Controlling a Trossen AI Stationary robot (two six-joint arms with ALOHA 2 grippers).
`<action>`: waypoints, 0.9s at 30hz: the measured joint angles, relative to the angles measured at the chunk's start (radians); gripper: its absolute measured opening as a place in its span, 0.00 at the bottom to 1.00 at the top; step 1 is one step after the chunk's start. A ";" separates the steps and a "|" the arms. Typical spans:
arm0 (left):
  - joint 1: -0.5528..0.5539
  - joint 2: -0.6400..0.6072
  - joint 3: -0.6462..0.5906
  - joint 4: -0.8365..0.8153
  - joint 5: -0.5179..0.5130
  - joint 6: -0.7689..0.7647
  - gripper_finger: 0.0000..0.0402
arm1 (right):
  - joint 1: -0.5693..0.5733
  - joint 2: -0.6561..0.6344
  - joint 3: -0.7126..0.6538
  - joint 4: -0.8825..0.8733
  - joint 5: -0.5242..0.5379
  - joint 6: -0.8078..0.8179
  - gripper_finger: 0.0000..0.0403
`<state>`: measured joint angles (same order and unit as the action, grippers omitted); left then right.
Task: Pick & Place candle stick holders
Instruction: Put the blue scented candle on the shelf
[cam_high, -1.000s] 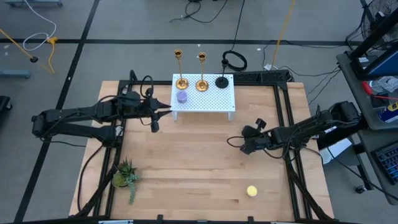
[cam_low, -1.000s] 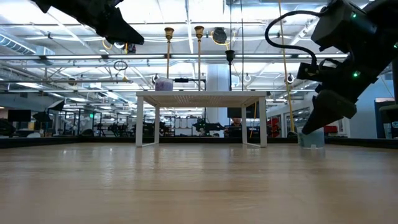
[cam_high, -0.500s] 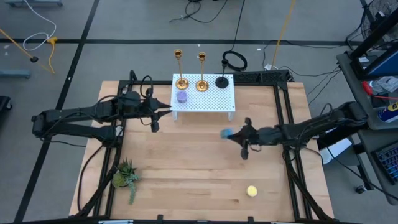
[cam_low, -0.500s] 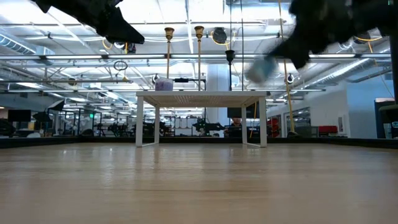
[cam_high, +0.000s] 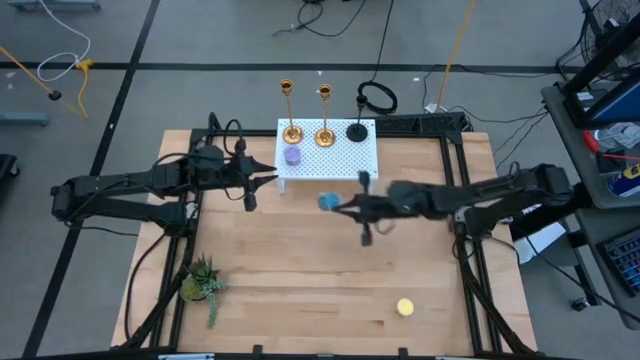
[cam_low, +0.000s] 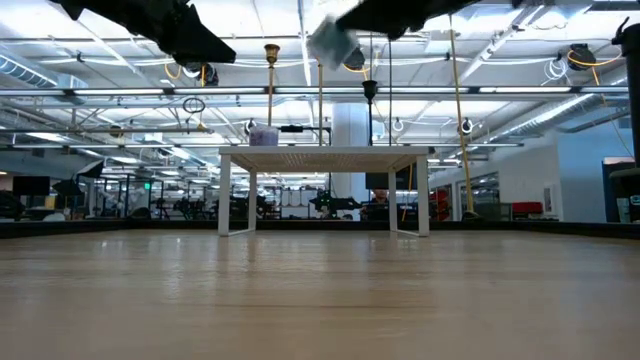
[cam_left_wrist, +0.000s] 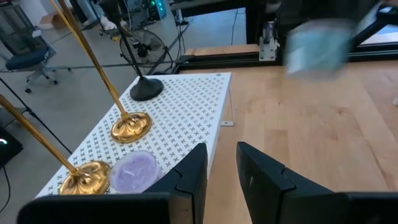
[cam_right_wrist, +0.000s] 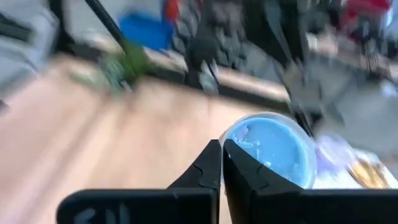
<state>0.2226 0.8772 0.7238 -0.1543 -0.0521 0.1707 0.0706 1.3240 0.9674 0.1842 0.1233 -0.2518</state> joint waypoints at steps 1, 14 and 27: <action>0.000 0.000 0.000 0.000 0.000 -0.001 0.23 | -0.028 0.028 0.050 -0.066 0.001 -0.001 0.00; 0.000 0.000 0.000 -0.019 0.002 -0.001 0.23 | -0.320 0.284 0.278 -0.251 -0.129 -0.019 0.01; 0.000 0.000 0.000 -0.037 0.002 0.008 0.23 | -0.399 0.306 0.279 -0.278 -0.133 -0.023 0.07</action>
<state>0.2226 0.8768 0.7238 -0.1914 -0.0502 0.1791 -0.3286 1.6299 1.2461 -0.0940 -0.0097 -0.2744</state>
